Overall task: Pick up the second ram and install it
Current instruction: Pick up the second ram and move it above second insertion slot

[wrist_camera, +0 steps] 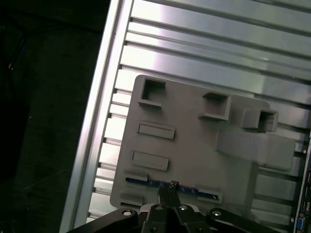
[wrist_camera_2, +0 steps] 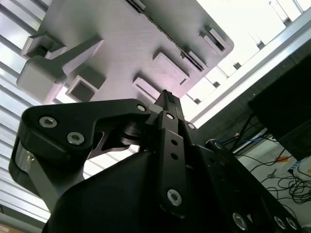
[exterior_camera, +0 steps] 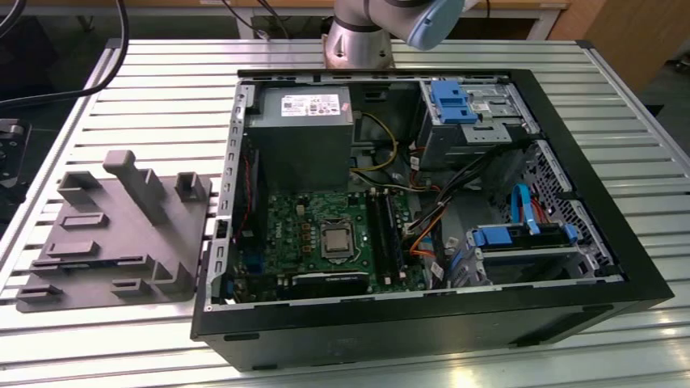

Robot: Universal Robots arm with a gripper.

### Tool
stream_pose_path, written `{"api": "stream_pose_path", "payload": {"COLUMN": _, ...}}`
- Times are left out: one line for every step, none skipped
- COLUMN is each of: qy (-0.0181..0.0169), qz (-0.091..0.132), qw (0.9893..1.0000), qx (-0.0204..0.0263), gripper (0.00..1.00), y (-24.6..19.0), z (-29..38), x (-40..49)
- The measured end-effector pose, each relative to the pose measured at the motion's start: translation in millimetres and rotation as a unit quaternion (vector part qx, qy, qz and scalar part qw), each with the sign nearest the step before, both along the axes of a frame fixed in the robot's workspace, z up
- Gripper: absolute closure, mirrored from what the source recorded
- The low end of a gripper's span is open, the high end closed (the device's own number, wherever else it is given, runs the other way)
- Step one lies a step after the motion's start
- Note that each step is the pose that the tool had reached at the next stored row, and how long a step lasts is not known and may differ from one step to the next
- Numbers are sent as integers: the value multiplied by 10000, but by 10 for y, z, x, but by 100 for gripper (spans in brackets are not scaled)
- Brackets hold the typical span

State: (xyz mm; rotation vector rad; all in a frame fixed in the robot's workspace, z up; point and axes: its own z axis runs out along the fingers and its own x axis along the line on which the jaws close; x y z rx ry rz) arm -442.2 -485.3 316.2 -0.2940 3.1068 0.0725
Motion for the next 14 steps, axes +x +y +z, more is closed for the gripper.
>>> {"api": "stream_pose_path", "payload": {"qy": 0, "qz": 28, "qw": 10000, "qx": 0, "gripper": 89, "y": 0, "z": 0, "x": 0}}
{"api": "stream_pose_path", "payload": {"qy": 0, "qz": 56, "qw": 10000, "qx": 0, "gripper": 89, "y": 0, "z": 0, "x": 0}}
{"api": "stream_pose_path", "payload": {"qy": 0, "qz": 87, "qw": 10000, "qx": 0, "gripper": 89, "y": 0, "z": 0, "x": 0}}
{"api": "stream_pose_path", "payload": {"qy": 0, "qz": 114, "qw": 9999, "qx": 0, "gripper": 89, "y": 0, "z": 0, "x": 0}}
{"api": "stream_pose_path", "payload": {"qy": 0, "qz": 142, "qw": 9999, "qx": 0, "gripper": 89, "y": 0, "z": 0, "x": 0}}
{"api": "stream_pose_path", "payload": {"qy": 0, "qz": 168, "qw": 9999, "qx": 0, "gripper": 89, "y": 0, "z": 0, "x": 0}}
{"api": "stream_pose_path", "payload": {"qy": 0, "qz": 194, "qw": 9998, "qx": 0, "gripper": 89, "y": 0, "z": 0, "x": 0}}
{"api": "stream_pose_path", "payload": {"qy": 0, "qz": 219, "qw": 9998, "qx": 0, "gripper": 89, "y": 0, "z": 0, "x": 0}}
{"api": "stream_pose_path", "payload": {"qy": 0, "qz": 246, "qw": 9997, "qx": 0, "gripper": 89, "y": 0, "z": 0, "x": 0}}
{"api": "stream_pose_path", "payload": {"qy": 0, "qz": 276, "qw": 9996, "qx": 0, "gripper": 89, "y": 0, "z": 0, "x": 0}}
{"api": "stream_pose_path", "payload": {"qy": 0, "qz": 303, "qw": 9995, "qx": 0, "gripper": 89, "y": 0, "z": 0, "x": 0}}
{"api": "stream_pose_path", "payload": {"qy": 0, "qz": 331, "qw": 9995, "qx": 0, "gripper": 89, "y": 0, "z": 0, "x": 0}}
{"api": "stream_pose_path", "payload": {"qy": 0, "qz": 359, "qw": 9994, "qx": 0, "gripper": 89, "y": 0, "z": 0, "x": 0}}
{"api": "stream_pose_path", "payload": {"qy": 0, "qz": 389, "qw": 9992, "qx": 0, "gripper": 89, "y": 0, "z": 0, "x": 0}}
